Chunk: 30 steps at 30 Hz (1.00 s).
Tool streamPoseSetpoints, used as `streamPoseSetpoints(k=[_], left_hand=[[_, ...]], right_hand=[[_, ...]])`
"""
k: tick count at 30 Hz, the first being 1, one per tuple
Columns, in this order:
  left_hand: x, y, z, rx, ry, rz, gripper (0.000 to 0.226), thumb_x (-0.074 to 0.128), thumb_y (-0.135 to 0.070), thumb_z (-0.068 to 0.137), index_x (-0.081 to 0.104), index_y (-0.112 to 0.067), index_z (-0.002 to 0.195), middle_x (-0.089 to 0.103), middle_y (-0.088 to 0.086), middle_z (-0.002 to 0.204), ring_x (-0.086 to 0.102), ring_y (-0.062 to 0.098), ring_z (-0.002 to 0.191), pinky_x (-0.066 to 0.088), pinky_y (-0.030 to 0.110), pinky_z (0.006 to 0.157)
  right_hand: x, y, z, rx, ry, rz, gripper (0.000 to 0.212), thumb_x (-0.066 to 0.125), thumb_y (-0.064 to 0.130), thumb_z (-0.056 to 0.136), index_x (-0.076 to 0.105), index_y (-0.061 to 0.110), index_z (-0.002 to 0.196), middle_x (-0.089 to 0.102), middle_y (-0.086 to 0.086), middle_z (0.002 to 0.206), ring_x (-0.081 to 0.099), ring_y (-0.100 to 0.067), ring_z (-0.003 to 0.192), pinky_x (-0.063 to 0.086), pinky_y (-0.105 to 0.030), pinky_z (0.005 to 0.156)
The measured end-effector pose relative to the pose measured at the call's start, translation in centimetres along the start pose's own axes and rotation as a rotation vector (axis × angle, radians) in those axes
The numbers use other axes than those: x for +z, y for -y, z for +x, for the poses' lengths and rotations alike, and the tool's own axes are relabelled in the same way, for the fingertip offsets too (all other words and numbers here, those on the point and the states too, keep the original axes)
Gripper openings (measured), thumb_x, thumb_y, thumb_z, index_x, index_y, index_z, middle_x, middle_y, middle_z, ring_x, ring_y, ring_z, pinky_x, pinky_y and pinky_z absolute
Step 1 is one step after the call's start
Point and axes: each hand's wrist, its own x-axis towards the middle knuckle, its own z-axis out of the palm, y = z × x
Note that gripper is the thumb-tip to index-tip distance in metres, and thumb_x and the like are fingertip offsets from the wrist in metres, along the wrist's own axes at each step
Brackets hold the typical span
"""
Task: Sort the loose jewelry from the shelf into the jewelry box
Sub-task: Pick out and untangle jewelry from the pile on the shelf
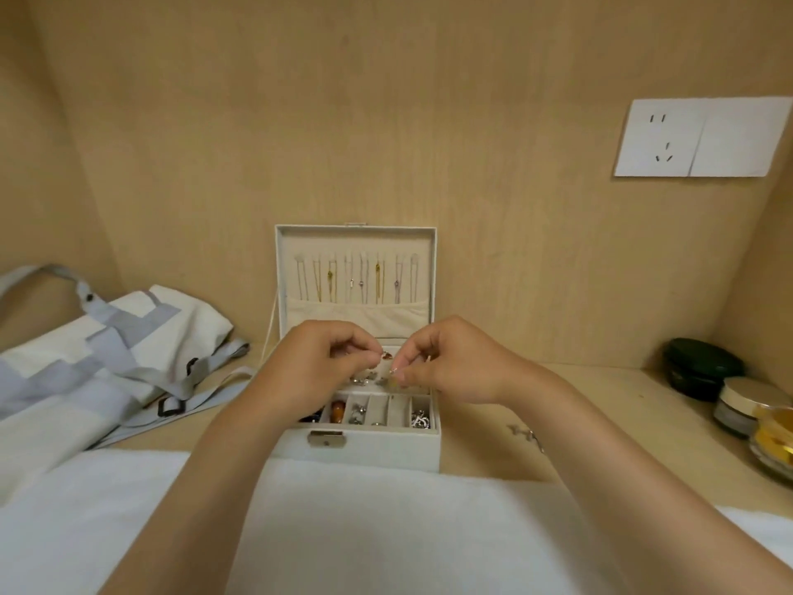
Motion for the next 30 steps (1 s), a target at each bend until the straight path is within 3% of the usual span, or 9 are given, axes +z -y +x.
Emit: streamPoseSetpoints(k=[4,6,10,14,19,22,24,28,30], left_hand=[[-0.1,0.2,-0.1,-0.002,0.042,-0.041,0.011,0.074,-0.025,0.087,0.076,-0.035,0.088,0.074,-0.017,0.085,0.067,-0.001,0.083,0.050,0.016,0.077],[-0.1,0.3,-0.2,-0.012,0.076,-0.057,0.012,0.072,-0.024,0.089,0.077,-0.034,0.094,0.075,-0.016,0.090,0.067,-0.003,0.086,0.050,0.011,0.077],[0.0,0.8,-0.2,-0.050,0.126,-0.104,0.016,0.073,-0.021,0.089,0.077,-0.033,0.098,0.076,-0.009,0.094,0.070,0.009,0.093,0.056,0.024,0.087],[0.3,0.9,-0.3,-0.054,0.127,-0.125,0.016,0.076,-0.022,0.086,0.077,-0.031,0.099,0.076,0.001,0.090,0.068,0.011,0.074,0.055,0.017,0.074],[0.8,0.6,-0.4,-0.021,0.104,-0.145,0.009,0.073,-0.018,0.089,0.076,-0.025,0.092,0.076,0.000,0.083,0.069,0.014,0.072,0.059,0.029,0.075],[1.2,0.4,-0.5,0.014,0.066,-0.173,0.007,0.074,-0.025,0.087,0.077,-0.032,0.089,0.074,0.005,0.081,0.068,0.031,0.080,0.057,0.043,0.080],[1.5,0.3,-0.5,0.018,0.036,-0.206,0.008,0.076,-0.025,0.086,0.077,-0.033,0.087,0.072,0.009,0.080,0.064,0.039,0.077,0.056,0.047,0.075],[1.6,-0.2,-0.5,-0.022,-0.005,-0.303,0.008,0.076,-0.016,0.085,0.078,-0.023,0.089,0.073,0.006,0.078,0.063,0.013,0.063,0.053,0.025,0.063],[1.4,-0.6,-0.7,-0.062,-0.004,-0.337,0.007,0.076,-0.014,0.085,0.077,-0.018,0.090,0.073,0.008,0.077,0.063,0.009,0.062,0.048,0.016,0.055]], right_hand=[[0.8,-0.3,0.3,0.007,0.053,-0.163,0.002,0.078,0.022,0.083,0.079,0.023,0.083,0.073,0.007,0.075,0.059,0.002,0.065,0.050,-0.016,0.068],[1.1,-0.3,0.0,0.009,0.080,-0.232,0.004,0.078,0.022,0.083,0.079,0.025,0.086,0.072,0.014,0.073,0.058,0.007,0.062,0.044,-0.008,0.062],[0.9,0.0,-0.3,0.010,0.106,-0.266,0.006,0.076,0.020,0.085,0.079,0.024,0.086,0.067,0.018,0.066,0.054,0.009,0.054,0.037,-0.004,0.053],[0.8,-0.1,-0.4,0.012,0.114,-0.298,0.006,0.075,0.021,0.085,0.080,0.026,0.086,0.067,0.020,0.066,0.055,0.009,0.058,0.038,-0.005,0.056],[-0.1,0.0,-0.6,-0.001,0.038,-0.123,0.013,0.070,0.010,0.090,0.079,0.016,0.097,0.066,0.020,0.061,0.053,0.005,0.052,0.038,-0.005,0.055],[-0.3,0.2,-0.7,0.011,-0.025,0.092,0.015,0.070,0.002,0.089,0.075,0.006,0.103,0.072,-0.001,0.079,0.055,-0.004,0.052,0.041,-0.012,0.048],[-0.1,0.5,-0.9,0.032,-0.012,0.172,0.019,0.073,0.002,0.087,0.073,0.006,0.106,0.072,-0.003,0.079,0.057,-0.007,0.052,0.040,-0.014,0.044],[0.3,0.6,-0.9,0.050,-0.026,0.284,0.023,0.077,0.003,0.083,0.074,0.009,0.104,0.076,-0.010,0.083,0.056,-0.012,0.051,0.040,-0.016,0.043],[0.5,0.4,-0.7,0.055,-0.075,0.308,0.018,0.078,0.003,0.081,0.075,0.004,0.100,0.075,-0.015,0.083,0.054,-0.011,0.047,0.039,-0.017,0.042]])
